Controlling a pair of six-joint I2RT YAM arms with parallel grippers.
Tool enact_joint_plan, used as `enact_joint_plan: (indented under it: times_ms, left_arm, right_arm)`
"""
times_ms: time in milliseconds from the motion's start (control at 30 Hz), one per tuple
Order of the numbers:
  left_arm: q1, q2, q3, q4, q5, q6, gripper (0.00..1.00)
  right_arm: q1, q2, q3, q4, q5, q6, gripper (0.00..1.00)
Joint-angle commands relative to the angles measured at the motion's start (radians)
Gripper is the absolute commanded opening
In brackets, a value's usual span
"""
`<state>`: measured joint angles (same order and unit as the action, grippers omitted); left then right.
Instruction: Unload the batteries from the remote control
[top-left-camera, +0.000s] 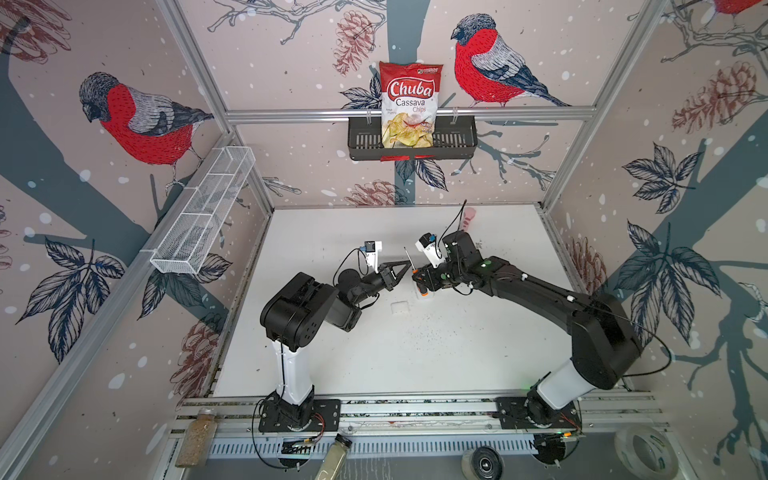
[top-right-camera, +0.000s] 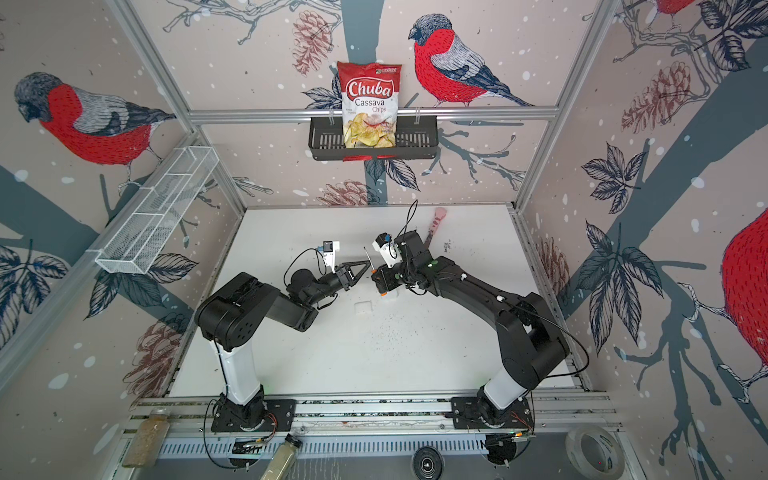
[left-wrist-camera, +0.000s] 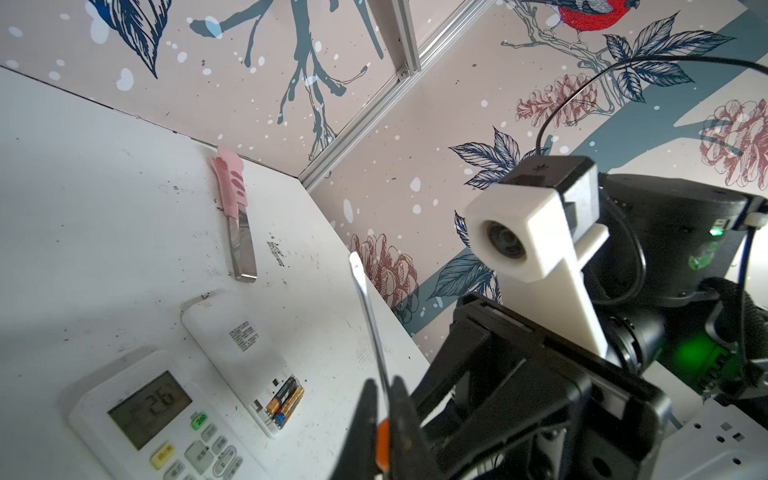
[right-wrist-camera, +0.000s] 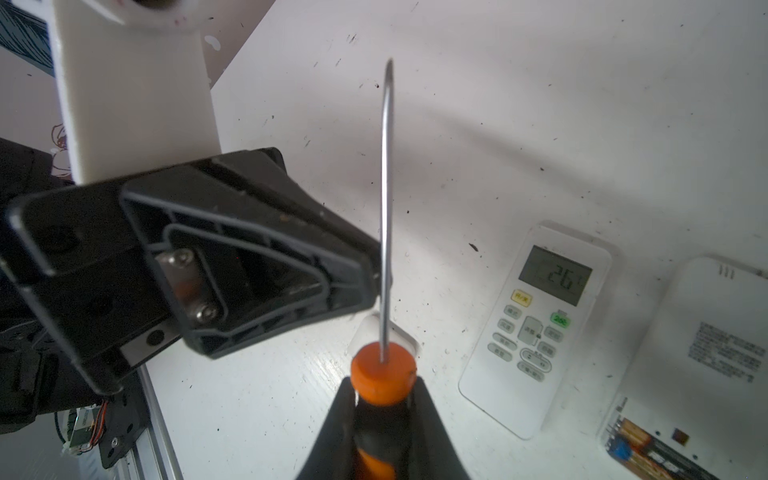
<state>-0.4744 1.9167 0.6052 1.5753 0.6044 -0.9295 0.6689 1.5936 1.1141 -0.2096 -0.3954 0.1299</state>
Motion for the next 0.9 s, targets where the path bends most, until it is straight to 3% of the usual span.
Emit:
enact_joint_plan:
  times_ms: [0, 100, 200, 400, 633, 767, 867]
  left_arm:
    - [0.002, -0.002, -0.008, 0.063, -0.005, 0.007, 0.34]
    - [0.002, 0.001, -0.005, 0.066, -0.005, 0.005, 0.35]
    - [0.002, 0.011, 0.004, 0.083, -0.003, -0.011, 0.27]
    - [0.002, 0.028, 0.011, 0.126, 0.004, -0.04, 0.25]
    - [0.002, 0.025, 0.008, 0.13, 0.005, -0.04, 0.14]
    - [0.003, 0.032, 0.006, 0.136, 0.003, -0.042, 0.01]
    - [0.002, 0.042, 0.007, 0.153, 0.003, -0.053, 0.0]
  right_arm:
    - [0.001, -0.011, 0.002, 0.03, -0.01, -0.01, 0.17]
    - [0.003, -0.011, 0.003, 0.029, -0.02, -0.009, 0.17]
    - [0.008, -0.002, 0.003, 0.029, -0.025, -0.009, 0.17]
    - [0.018, 0.015, 0.006, 0.036, -0.033, -0.008, 0.17]
    - [0.022, 0.026, 0.006, 0.038, -0.036, -0.011, 0.17]
    - [0.022, 0.026, 0.003, 0.042, -0.03, -0.013, 0.17]
    - [0.021, 0.028, 0.0, 0.045, -0.02, -0.012, 0.19]
